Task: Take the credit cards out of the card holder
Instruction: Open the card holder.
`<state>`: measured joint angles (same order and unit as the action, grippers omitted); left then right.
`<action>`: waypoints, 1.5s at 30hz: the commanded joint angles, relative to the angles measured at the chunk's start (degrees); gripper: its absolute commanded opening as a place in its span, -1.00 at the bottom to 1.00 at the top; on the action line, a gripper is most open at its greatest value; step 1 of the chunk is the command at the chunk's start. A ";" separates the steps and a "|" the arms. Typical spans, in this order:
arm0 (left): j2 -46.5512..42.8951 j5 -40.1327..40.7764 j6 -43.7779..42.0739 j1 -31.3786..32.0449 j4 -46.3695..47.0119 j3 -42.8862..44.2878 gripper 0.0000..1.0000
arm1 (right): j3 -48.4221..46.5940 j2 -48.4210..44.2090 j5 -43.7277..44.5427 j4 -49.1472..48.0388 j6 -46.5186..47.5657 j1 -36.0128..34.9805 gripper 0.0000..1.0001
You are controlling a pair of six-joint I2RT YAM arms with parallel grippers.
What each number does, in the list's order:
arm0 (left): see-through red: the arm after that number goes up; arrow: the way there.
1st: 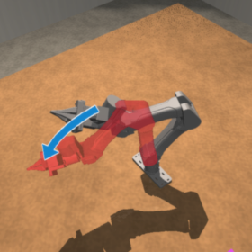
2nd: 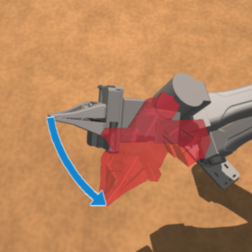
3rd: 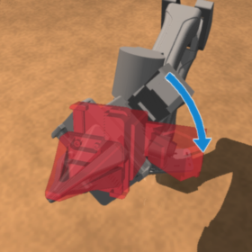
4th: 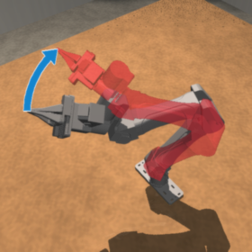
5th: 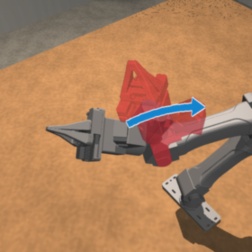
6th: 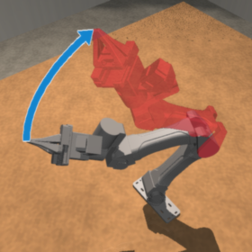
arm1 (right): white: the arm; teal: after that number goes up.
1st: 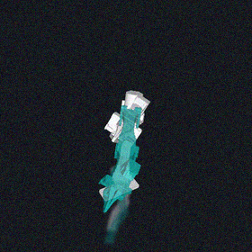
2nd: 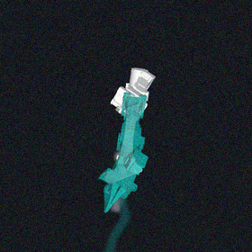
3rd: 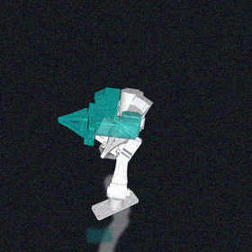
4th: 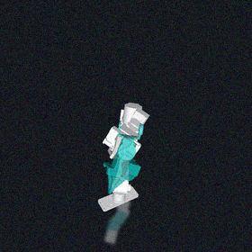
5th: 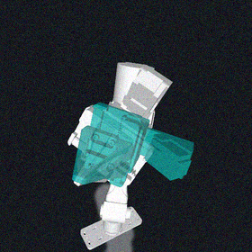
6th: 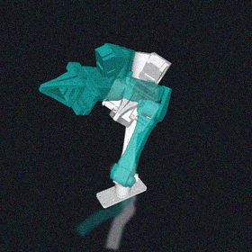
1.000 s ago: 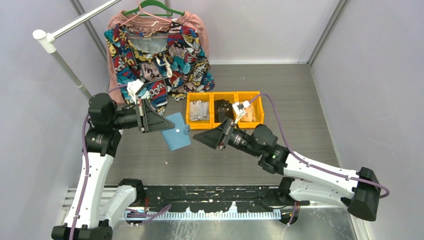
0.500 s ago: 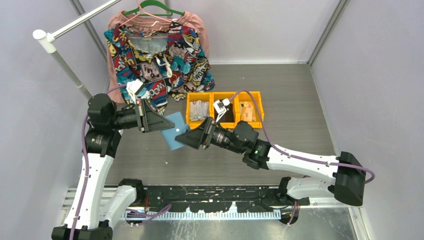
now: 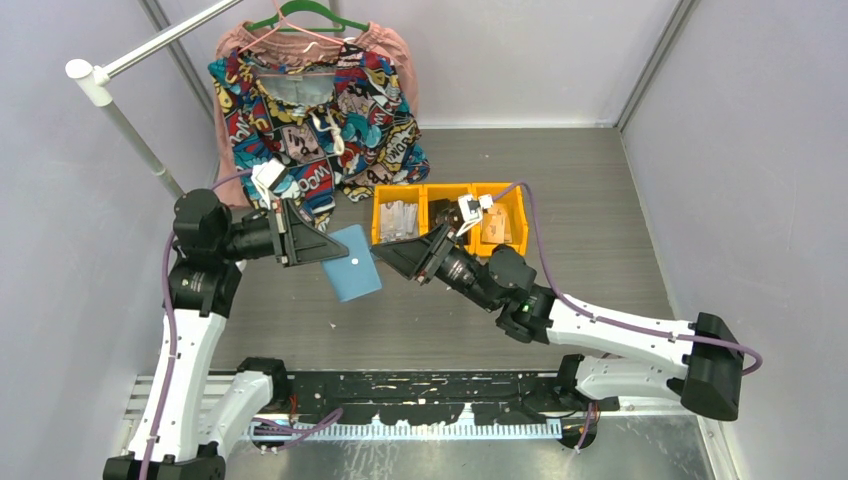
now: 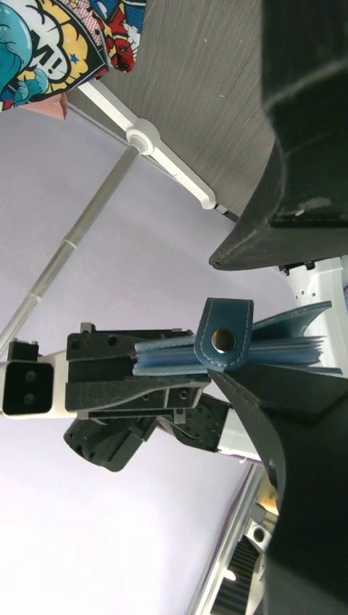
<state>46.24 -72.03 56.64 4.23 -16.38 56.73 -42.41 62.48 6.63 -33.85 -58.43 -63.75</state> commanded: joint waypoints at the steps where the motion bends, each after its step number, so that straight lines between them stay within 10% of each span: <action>1: -1.59 -0.75 1.19 0.09 3.68 0.20 -1.00 | -1.88 0.79 0.94 -1.82 -0.34 -0.15 -0.01; 9: -1.65 -0.41 1.01 0.08 4.00 -0.52 -0.96 | -1.85 -0.34 1.08 0.75 -0.55 -0.08 -0.71; 13: -2.44 -0.39 -5.02 0.06 -1.48 -1.73 0.45 | -7.18 -3.14 0.94 11.47 4.41 -0.13 -0.98; 17: -3.41 2.42 -18.48 0.10 -13.04 -2.71 0.86 | -17.78 -1.99 -3.90 28.49 11.51 -0.17 -0.98; 33: -13.21 4.13 -48.32 0.17 -23.86 -2.39 0.41 | -41.00 9.71 -24.22 56.11 22.86 -1.93 -0.98; 41: -13.53 -1.51 -47.95 0.36 -24.95 -3.39 -0.30 | -44.70 13.61 -26.89 53.86 21.87 -2.27 -0.98; 45: -14.12 -1.33 -47.68 0.34 -25.43 -3.59 -0.32 | -46.00 14.51 -28.12 52.06 21.07 -2.33 -0.98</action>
<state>32.95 -71.16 9.93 4.40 -41.45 52.80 -84.12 77.01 -18.92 23.73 -37.19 -65.89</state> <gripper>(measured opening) 0.333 0.071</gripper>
